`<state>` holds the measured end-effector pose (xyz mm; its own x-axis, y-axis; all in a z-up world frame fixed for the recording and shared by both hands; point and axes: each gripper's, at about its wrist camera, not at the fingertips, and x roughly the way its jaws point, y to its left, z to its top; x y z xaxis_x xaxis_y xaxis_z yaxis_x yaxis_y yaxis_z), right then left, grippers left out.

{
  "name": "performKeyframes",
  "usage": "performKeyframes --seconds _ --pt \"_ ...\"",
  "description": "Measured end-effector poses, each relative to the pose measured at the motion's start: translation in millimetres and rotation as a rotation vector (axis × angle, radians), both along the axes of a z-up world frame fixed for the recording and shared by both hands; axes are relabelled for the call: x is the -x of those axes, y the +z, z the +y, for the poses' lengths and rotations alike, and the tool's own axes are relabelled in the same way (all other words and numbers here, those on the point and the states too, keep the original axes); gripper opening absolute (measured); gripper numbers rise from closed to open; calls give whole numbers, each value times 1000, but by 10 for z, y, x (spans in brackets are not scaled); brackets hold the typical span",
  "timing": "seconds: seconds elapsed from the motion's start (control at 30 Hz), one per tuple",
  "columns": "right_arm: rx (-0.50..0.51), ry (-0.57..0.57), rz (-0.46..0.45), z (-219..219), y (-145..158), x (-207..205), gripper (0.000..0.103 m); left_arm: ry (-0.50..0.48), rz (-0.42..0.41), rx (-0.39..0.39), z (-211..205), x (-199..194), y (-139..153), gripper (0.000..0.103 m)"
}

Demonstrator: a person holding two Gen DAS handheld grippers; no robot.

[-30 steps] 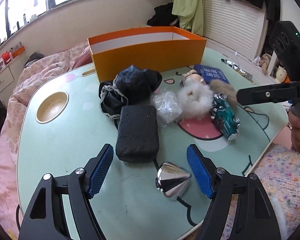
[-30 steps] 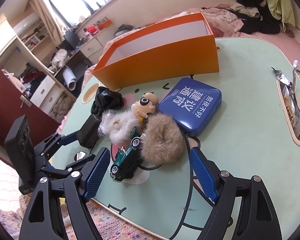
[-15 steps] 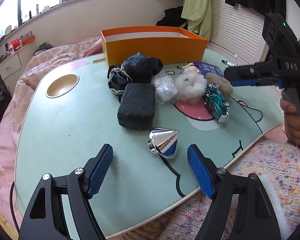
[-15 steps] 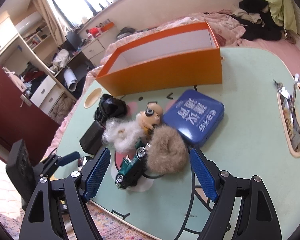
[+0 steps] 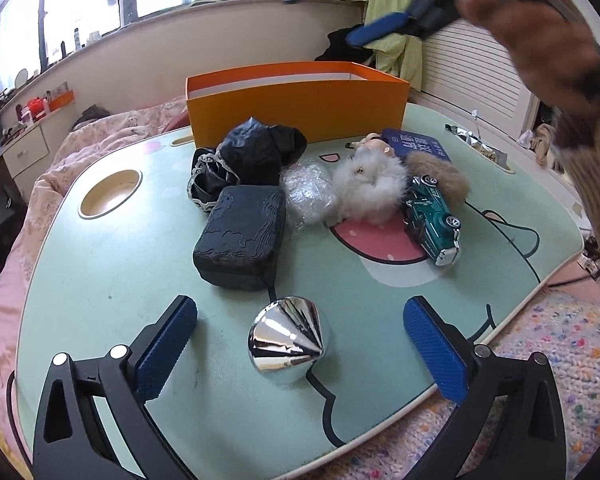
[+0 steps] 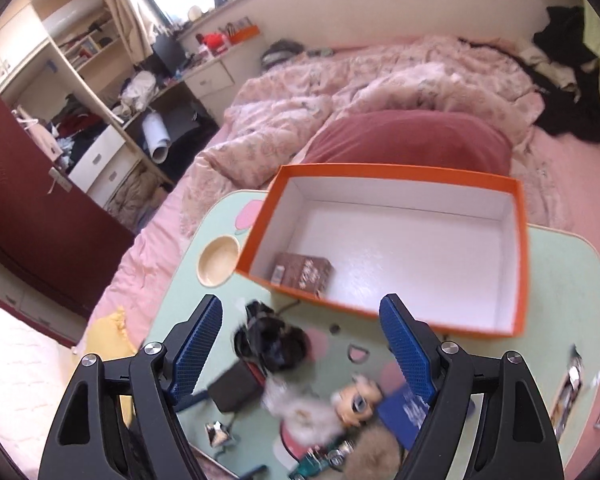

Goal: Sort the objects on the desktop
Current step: 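Reach the right gripper into the orange box toward the brown packet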

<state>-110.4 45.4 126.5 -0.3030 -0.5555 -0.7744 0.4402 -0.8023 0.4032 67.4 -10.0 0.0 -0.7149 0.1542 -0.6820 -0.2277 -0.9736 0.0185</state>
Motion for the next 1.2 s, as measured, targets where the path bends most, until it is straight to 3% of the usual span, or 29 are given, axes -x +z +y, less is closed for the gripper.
performKeyframes --seconds 0.17,0.4,0.57,0.7,0.87,1.0,1.2 --pt "-64 23 -205 -412 -370 579 76 1 5 -4 -22 36 -3 103" --pt "-194 31 -291 -826 -780 868 73 -2 14 -5 -25 47 -4 103" --pt "-331 72 -235 -984 -891 819 72 -2 13 -7 -37 66 -12 103" --pt "-362 72 -249 -906 -909 860 73 2 15 -8 -42 87 -6 103" --pt "-388 3 -271 -632 -864 996 73 16 18 -15 -88 100 -8 103" --pt "-431 -57 -222 -528 -726 1047 69 13 24 -20 -112 113 -14 103" --pt "-370 28 -245 -781 -682 874 71 4 26 -24 -133 118 -30 103"
